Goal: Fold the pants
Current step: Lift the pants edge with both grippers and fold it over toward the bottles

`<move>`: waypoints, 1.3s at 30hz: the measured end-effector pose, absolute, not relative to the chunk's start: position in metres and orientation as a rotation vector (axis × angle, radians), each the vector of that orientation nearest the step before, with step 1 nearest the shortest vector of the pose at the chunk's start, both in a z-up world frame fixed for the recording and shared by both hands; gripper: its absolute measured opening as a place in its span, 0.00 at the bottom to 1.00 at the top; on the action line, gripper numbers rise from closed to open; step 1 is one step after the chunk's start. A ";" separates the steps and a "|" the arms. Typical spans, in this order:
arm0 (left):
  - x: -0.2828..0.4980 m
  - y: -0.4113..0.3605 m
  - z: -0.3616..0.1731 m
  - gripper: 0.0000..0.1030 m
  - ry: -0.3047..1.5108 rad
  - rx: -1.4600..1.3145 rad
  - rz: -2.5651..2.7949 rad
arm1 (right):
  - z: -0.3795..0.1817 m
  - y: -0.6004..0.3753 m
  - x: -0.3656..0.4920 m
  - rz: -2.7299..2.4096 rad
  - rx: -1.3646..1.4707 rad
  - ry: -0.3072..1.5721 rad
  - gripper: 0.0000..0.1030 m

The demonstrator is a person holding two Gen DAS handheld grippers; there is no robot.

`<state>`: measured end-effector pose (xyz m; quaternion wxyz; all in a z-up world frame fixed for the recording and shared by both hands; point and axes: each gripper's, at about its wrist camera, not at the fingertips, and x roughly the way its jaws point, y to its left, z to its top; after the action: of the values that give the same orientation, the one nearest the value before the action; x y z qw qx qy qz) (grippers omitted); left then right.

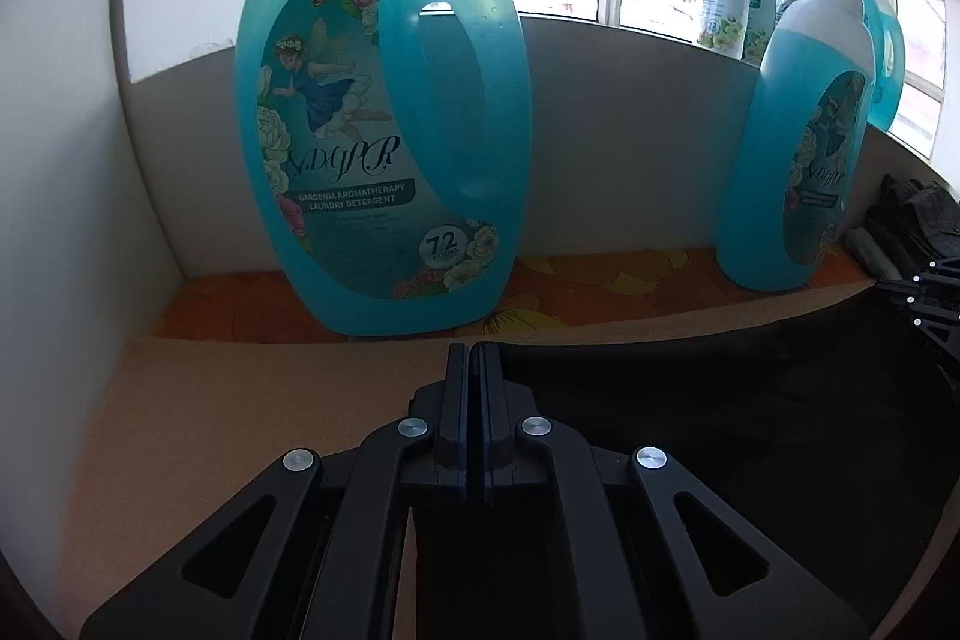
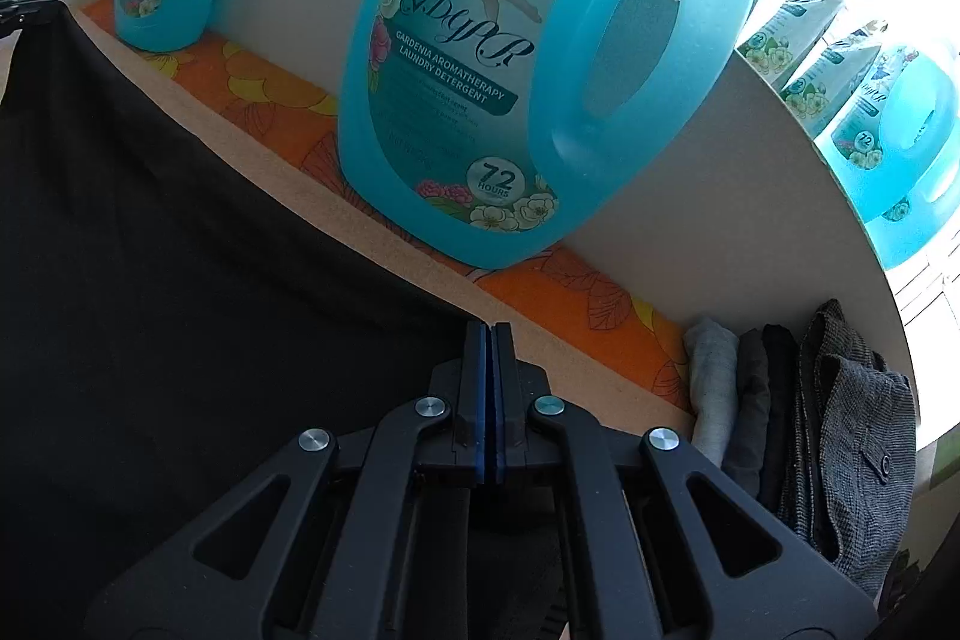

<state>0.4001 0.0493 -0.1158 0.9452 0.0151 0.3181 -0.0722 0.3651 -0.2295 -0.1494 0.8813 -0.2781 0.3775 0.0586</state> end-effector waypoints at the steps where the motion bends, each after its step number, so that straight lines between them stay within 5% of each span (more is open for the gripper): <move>1: 0.403 0.048 -0.119 0.02 0.658 0.025 -0.152 | -0.149 -0.232 0.366 0.128 -0.562 0.797 0.02; 3: 0.405 0.044 -0.123 0.02 0.668 0.035 -0.156 | -0.139 -0.246 0.360 0.142 -0.481 0.786 0.03; 7: 0.403 0.039 -0.122 0.02 0.664 0.057 -0.166 | -0.109 -0.311 0.339 0.116 -0.168 0.755 0.45; 15: 0.406 0.040 -0.122 0.02 0.671 0.052 -0.172 | -0.127 -0.386 0.338 0.091 0.098 0.843 0.45; 18: 0.404 0.039 -0.123 0.02 0.677 0.063 -0.172 | -0.137 -0.384 0.338 0.153 0.144 0.860 0.34; 34: 0.400 0.036 -0.130 0.02 0.684 0.073 -0.174 | -0.171 -0.324 0.331 0.174 -0.105 0.895 0.31; 37: 0.399 0.035 -0.131 0.02 0.684 0.074 -0.174 | -0.170 -0.319 0.327 0.181 -0.124 0.889 0.22; 39: 0.397 0.036 -0.130 0.02 0.680 0.075 -0.174 | -0.162 -0.320 0.320 0.167 -0.117 0.851 0.07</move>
<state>0.3972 0.0360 -0.1303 0.9383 0.0369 0.3332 -0.0851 0.3199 -0.3195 -0.1625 0.9058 -0.0567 0.4120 0.0810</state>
